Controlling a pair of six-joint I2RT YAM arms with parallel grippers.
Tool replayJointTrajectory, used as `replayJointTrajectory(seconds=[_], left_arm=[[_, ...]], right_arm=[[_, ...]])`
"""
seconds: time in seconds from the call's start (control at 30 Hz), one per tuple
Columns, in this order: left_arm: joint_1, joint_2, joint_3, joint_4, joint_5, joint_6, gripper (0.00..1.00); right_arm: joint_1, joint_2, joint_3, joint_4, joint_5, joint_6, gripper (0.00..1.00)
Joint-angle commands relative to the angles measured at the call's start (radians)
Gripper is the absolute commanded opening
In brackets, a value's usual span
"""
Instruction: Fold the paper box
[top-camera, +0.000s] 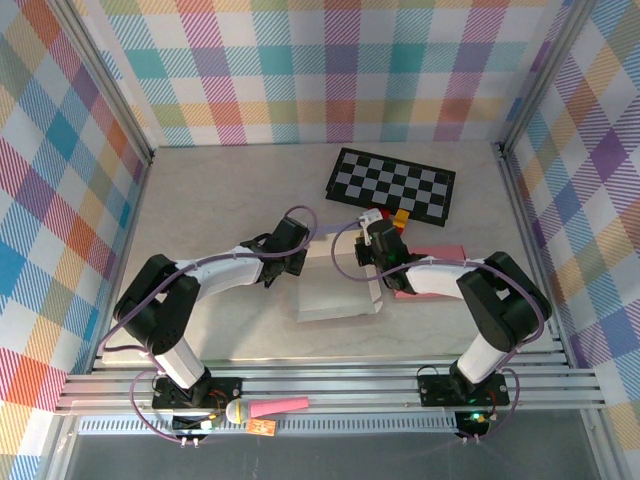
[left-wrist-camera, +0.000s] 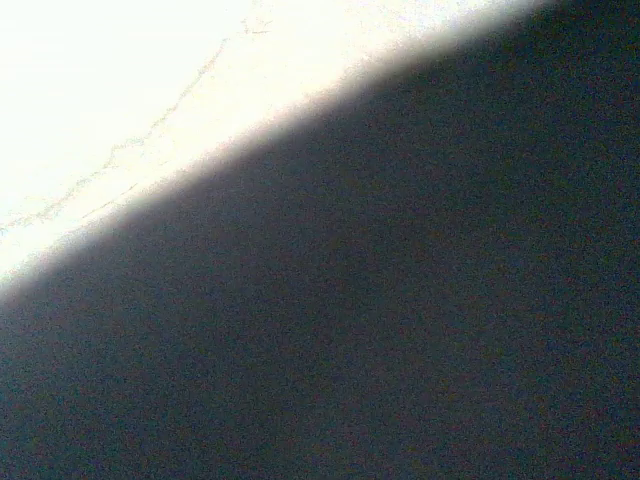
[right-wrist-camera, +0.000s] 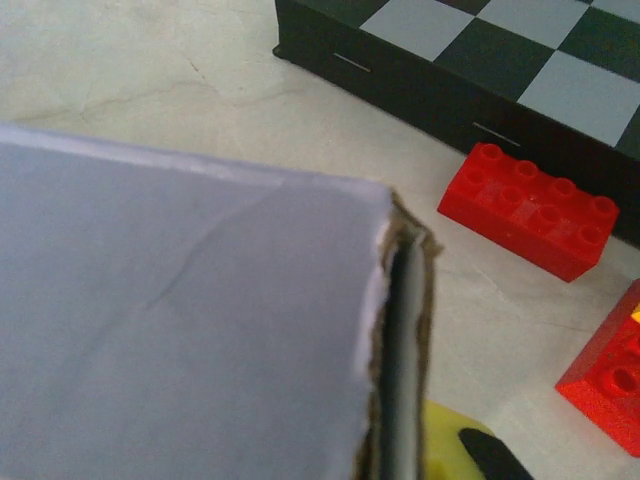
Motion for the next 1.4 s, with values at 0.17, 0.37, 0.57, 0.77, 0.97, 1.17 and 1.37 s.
replayJointTrajectory(seconds=[0.17,0.37,0.57,0.77,0.97,1.17,1.37], left_arm=[[-0.004,0.056,0.047,-0.076,-0.009,0.01,0.0],[-0.003,0.065,0.077,-0.102,-0.008,-0.019,0.0],[-0.002,0.076,0.094,-0.106,0.008,-0.034,0.0],[0.005,0.074,0.106,-0.146,0.022,-0.053,0.0],[0.037,0.078,0.124,-0.167,0.086,-0.092,0.0],[0.065,0.097,0.113,-0.125,0.161,-0.074,0.14],[0.068,0.118,0.12,-0.086,0.182,-0.026,0.15]], right_arm=[[0.077,0.08,0.114,-0.221,0.229,0.122,0.0],[0.145,0.165,0.279,-0.582,0.51,0.395,0.0],[0.183,0.29,0.473,-0.918,0.589,0.632,0.0],[0.191,0.279,0.483,-0.917,0.576,0.65,0.0],[0.189,0.257,0.463,-0.875,0.511,0.601,0.0],[0.171,0.23,0.415,-0.835,0.413,0.56,0.0],[0.159,0.209,0.402,-0.82,0.371,0.511,0.0]])
